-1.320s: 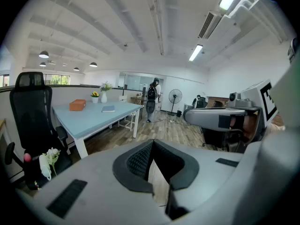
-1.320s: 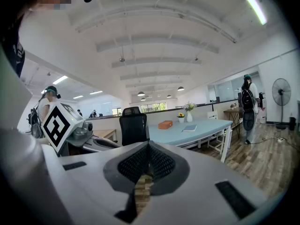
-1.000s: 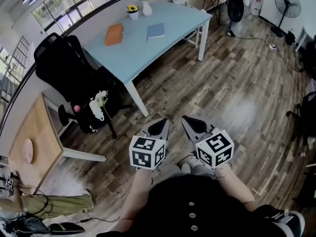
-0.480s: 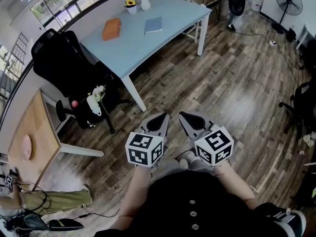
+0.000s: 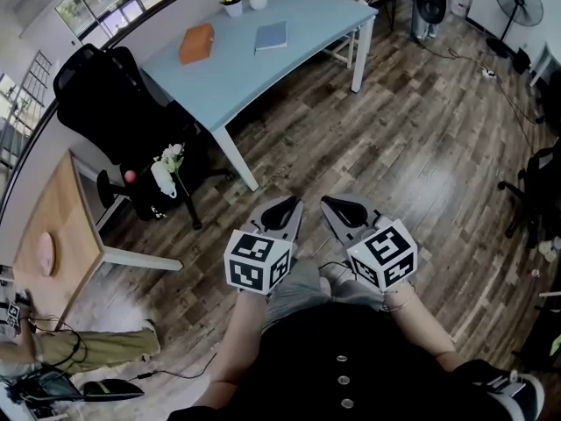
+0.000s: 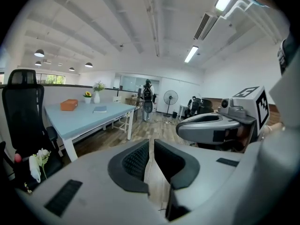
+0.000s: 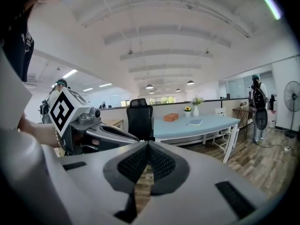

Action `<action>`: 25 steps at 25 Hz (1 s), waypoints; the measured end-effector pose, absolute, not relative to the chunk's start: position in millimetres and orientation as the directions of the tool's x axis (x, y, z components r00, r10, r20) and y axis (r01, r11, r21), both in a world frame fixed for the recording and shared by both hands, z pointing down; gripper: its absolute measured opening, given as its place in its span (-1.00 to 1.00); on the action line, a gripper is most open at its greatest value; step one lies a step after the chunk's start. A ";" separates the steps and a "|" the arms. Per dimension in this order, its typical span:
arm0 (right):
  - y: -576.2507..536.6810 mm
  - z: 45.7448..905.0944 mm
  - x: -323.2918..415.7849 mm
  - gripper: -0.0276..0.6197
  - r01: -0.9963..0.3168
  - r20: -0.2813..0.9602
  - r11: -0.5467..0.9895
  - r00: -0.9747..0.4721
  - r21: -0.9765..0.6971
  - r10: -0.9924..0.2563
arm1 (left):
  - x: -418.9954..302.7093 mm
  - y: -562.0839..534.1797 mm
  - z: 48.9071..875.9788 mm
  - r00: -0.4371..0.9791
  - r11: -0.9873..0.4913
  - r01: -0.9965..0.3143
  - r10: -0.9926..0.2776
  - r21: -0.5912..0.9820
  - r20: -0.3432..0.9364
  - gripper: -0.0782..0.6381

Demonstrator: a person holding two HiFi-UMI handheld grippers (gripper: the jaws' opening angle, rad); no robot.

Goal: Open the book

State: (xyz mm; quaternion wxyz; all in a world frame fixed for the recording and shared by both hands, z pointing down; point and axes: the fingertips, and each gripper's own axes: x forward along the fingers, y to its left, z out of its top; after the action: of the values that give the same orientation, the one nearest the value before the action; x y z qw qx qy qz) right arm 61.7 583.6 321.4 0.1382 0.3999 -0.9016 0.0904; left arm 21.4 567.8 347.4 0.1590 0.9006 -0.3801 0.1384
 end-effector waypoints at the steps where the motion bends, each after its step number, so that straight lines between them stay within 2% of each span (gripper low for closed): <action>1: 582.3 322.2 62.1 -0.91 -0.746 0.322 0.664 -0.643 -0.053 -0.695 | 22.0 567.5 347.4 0.674 -0.661 -0.728 -0.640 0.183 0.370 -0.73; 5: 572.5 327.9 60.0 -0.91 -0.747 0.326 0.662 -0.640 -0.052 -0.696 | 19.7 557.1 344.8 0.666 -0.655 -0.736 -0.653 0.174 0.361 -0.72; 8: 559.7 332.8 58.9 -0.91 -0.749 0.330 0.659 -0.639 -0.063 -0.695 | 19.2 540.7 344.1 0.664 -0.656 -0.737 -0.659 0.162 0.355 -0.38; 14: 515.8 341.0 51.0 -0.91 -0.762 0.343 0.646 -0.620 -0.048 -0.706 | 7.0 489.1 340.2 0.648 -0.657 -0.746 -0.677 0.109 0.350 -0.21; 25: 397.6 332.5 37.9 -0.91 -0.822 0.339 0.570 -0.541 -0.017 -0.770 | -14.5 364.2 321.3 0.692 -0.703 -0.705 -0.652 0.095 0.308 -0.21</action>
State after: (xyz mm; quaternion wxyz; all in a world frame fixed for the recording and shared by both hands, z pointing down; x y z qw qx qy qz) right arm 37.9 397.6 332.5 0.1486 0.4556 -0.8733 0.0874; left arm -14.5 364.2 321.3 0.1036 0.9140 -0.3712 0.1266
